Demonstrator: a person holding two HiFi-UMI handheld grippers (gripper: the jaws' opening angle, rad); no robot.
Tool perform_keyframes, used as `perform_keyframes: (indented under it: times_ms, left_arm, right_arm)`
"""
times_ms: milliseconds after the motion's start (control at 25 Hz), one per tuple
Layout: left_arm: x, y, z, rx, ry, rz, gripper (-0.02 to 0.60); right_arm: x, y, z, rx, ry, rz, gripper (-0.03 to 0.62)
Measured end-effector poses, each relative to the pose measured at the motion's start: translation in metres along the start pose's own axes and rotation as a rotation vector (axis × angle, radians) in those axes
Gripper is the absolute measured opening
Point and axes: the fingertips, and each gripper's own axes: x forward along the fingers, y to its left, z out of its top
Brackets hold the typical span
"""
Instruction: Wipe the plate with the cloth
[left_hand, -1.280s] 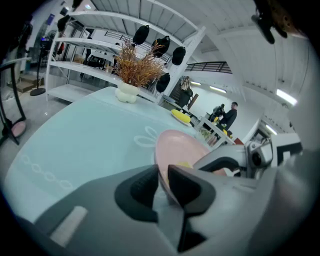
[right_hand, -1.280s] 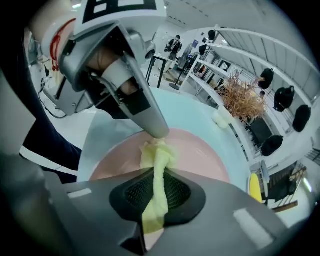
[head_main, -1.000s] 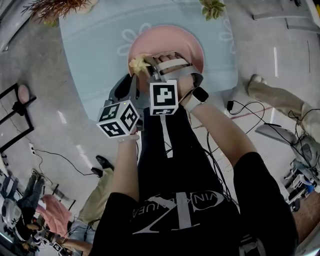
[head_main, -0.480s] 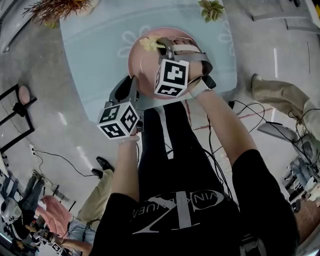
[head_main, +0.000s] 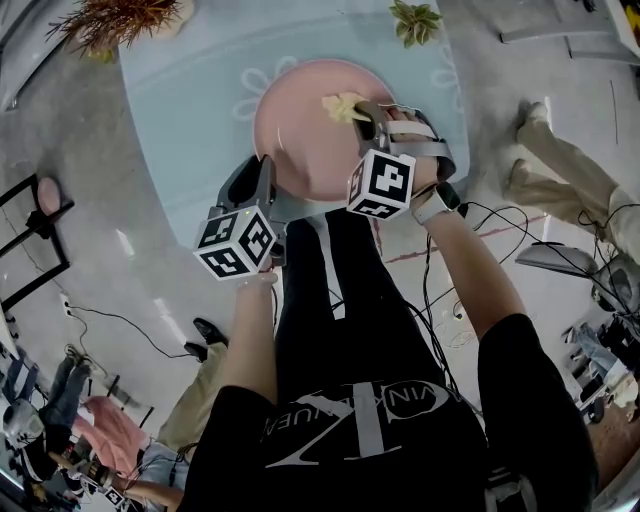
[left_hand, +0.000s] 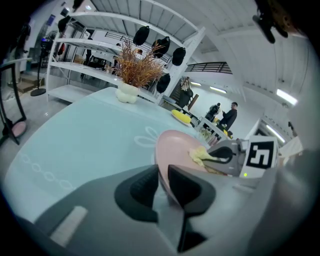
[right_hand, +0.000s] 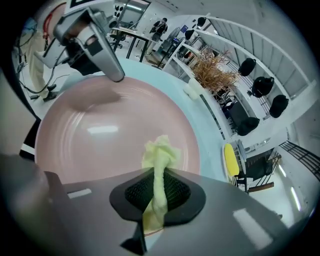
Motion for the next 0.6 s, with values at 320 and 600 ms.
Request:
perform_keyframes:
  times_ms: [320,600]
  left_arm:
    - [0.000,-0.001,0.000,-0.002,0.000,0.002,0.000]
    - [-0.001,0.001,0.001,-0.004,0.000,0.001,0.000]
  right_arm:
    - [-0.028,0.046,0.006,-0.026,-0.031,0.068,0.035]
    - [-0.040,0.079,0.044,-0.043,-0.111,0.140,0.035]
